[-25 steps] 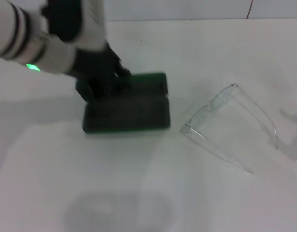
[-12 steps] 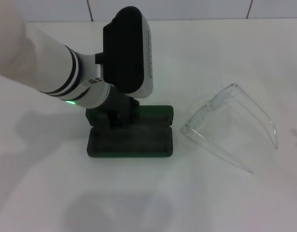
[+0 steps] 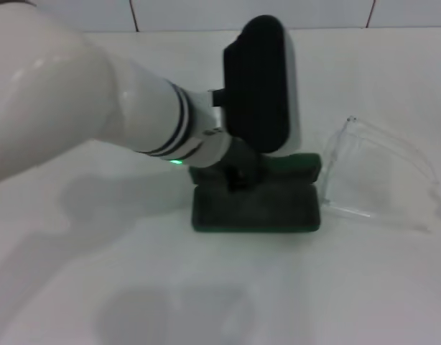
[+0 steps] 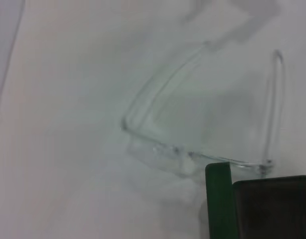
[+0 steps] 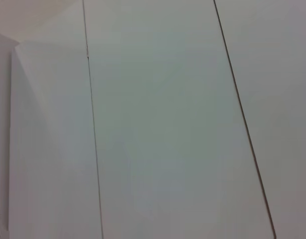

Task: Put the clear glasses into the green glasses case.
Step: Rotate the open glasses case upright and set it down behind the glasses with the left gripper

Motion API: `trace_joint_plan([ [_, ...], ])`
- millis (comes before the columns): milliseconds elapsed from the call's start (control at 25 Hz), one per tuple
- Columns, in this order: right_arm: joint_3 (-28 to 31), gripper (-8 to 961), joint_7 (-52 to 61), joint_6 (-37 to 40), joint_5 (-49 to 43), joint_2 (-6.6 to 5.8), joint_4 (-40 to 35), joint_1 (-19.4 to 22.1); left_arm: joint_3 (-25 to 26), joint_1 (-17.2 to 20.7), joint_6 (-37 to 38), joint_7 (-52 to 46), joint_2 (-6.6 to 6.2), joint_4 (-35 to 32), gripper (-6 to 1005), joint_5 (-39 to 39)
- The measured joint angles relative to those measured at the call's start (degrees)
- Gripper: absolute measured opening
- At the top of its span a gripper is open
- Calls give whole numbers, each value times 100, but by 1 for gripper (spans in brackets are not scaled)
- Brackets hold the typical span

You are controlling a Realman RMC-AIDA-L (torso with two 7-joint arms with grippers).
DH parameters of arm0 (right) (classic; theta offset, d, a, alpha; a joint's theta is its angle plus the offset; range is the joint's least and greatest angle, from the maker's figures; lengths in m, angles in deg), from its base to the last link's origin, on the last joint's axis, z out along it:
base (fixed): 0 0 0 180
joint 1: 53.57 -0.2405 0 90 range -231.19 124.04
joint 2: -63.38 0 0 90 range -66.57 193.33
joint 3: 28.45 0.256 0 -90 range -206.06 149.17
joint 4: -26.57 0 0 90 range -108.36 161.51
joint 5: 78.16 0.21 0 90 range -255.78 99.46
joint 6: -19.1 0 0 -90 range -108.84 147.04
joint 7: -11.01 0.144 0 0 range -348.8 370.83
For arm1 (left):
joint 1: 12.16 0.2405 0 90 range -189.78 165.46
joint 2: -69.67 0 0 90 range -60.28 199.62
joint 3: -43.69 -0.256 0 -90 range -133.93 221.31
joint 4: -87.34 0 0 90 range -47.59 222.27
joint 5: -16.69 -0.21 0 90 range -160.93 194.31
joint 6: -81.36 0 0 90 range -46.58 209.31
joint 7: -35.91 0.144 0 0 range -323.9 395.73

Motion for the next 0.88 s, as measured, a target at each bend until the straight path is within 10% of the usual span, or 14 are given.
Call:
trace_joint_plan([
  [880, 59, 708, -91, -75, 10, 16, 71, 55, -608, -97, -1786, -370, 11, 729, 190, -418],
])
